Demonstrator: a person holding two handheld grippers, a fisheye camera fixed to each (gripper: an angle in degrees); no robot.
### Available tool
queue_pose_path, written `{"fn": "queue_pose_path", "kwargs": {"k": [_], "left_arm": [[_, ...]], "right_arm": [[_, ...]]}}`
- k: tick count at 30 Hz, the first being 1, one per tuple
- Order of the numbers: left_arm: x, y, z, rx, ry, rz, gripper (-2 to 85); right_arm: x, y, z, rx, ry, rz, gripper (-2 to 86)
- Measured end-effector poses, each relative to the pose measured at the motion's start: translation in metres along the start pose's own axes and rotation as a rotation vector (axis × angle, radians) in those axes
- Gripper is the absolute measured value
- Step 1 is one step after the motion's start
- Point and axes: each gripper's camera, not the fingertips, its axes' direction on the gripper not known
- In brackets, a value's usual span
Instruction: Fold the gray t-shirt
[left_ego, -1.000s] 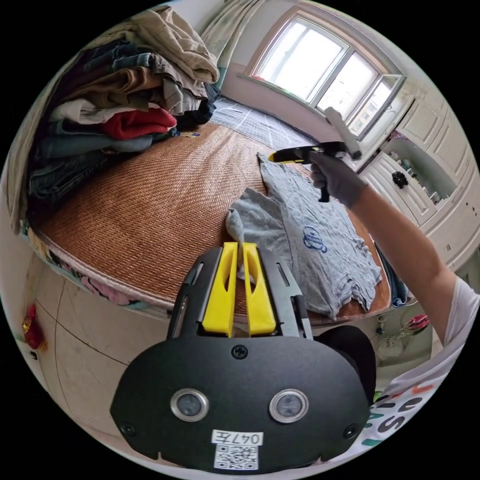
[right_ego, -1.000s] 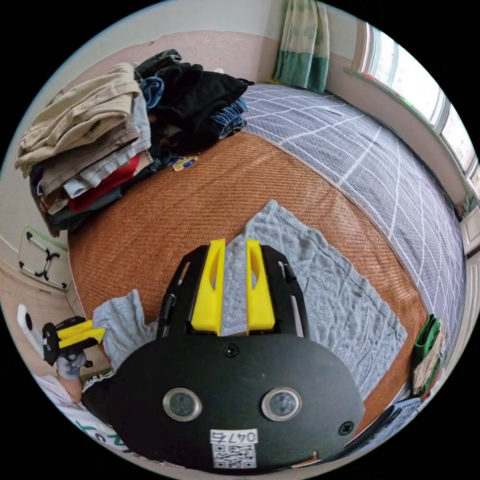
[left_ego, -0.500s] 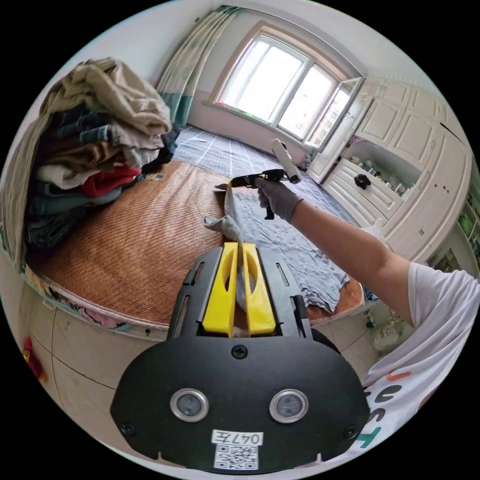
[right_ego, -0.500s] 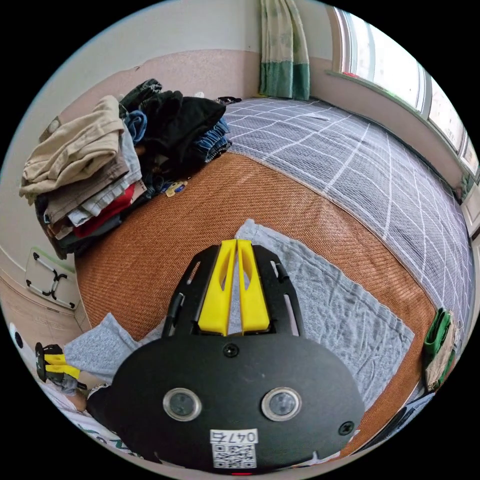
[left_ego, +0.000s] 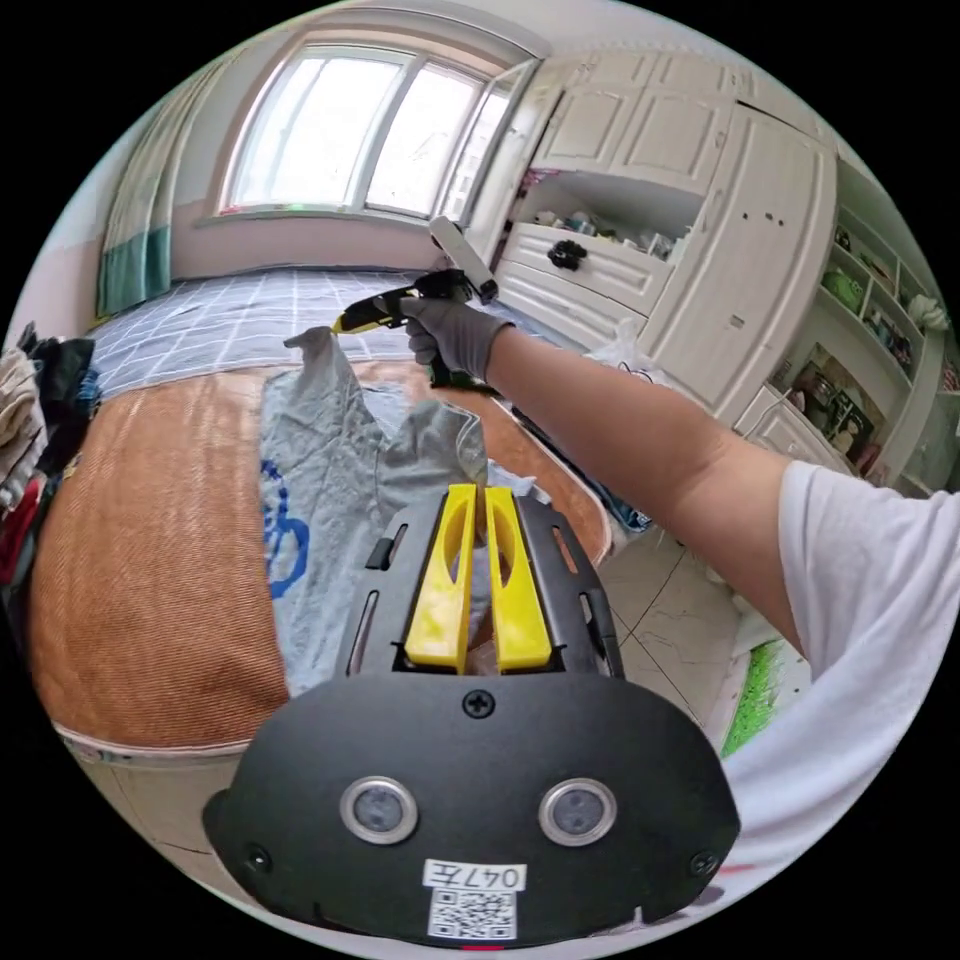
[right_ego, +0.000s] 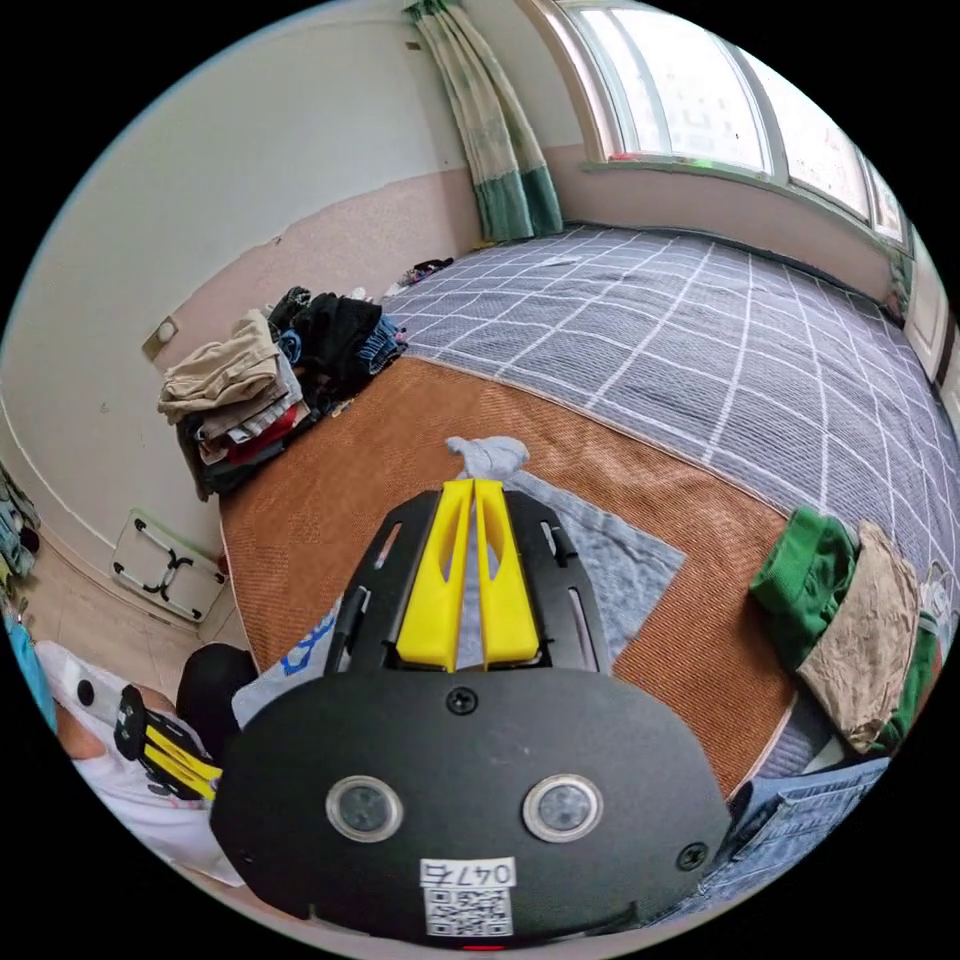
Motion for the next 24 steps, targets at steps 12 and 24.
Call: {"fn": "queue_pose_path", "kwargs": {"k": [12,24], "left_arm": [[0.025,-0.128,0.084,-0.119,0.011,0.043,-0.7],[0.029,-0.217,0.045,-0.223,0.278,0.161,19.8]], "right_arm": [[0.101,0.149,0.076,-0.077,0.173,0.129,0.6],[0.089,0.235,0.077,-0.084,0.433,0.166,3.4]]}}
